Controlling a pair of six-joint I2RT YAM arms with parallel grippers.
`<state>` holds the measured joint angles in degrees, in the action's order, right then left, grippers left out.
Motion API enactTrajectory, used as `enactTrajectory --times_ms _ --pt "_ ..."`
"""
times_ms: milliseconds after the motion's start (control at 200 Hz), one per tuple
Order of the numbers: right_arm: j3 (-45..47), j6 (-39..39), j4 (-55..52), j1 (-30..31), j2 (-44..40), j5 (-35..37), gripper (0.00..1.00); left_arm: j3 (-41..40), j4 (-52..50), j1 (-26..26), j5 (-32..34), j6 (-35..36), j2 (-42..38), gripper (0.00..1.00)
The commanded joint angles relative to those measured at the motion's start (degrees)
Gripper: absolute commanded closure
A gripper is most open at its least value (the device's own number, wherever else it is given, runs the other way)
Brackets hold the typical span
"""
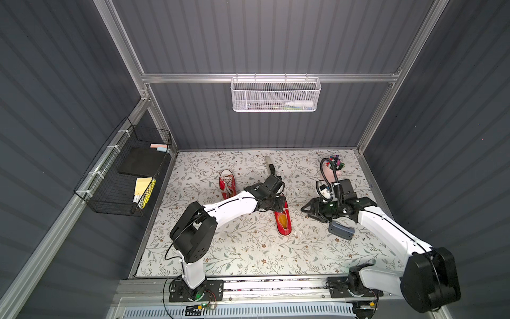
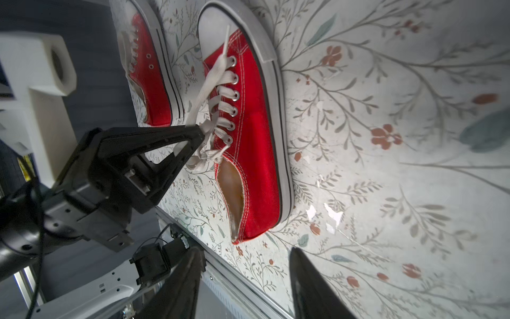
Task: Remove the insole from the shoe
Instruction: Untie the shoelace on the shoe.
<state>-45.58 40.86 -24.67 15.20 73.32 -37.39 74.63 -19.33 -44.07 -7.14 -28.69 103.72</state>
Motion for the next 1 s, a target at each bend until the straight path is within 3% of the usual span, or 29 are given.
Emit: enactTrajectory --times_ms 0,200,540,876,996 --pt "1.2 12.7 11.7 2.3 2.9 -1.1 0.41 -0.5 3.7 -0.1 -3.4 -3.5 -1.4 1.00" --pt "1.7 20.3 19.7 5.2 9.1 0.9 0.42 -2.6 4.6 0.0 -3.2 -4.7 -1.4 1.00" --pt "3.3 26.0 29.3 6.3 16.6 1.5 0.45 -3.7 4.5 0.2 -1.6 -5.7 -2.6 1.00" --pt "1.6 28.1 33.3 6.6 20.8 0.8 0.65 -3.9 4.5 0.5 -1.4 -5.9 -3.1 1.00" --pt "1.5 28.3 33.3 6.7 20.6 0.7 0.79 -3.9 4.2 0.5 -1.0 -5.9 -3.4 1.00"
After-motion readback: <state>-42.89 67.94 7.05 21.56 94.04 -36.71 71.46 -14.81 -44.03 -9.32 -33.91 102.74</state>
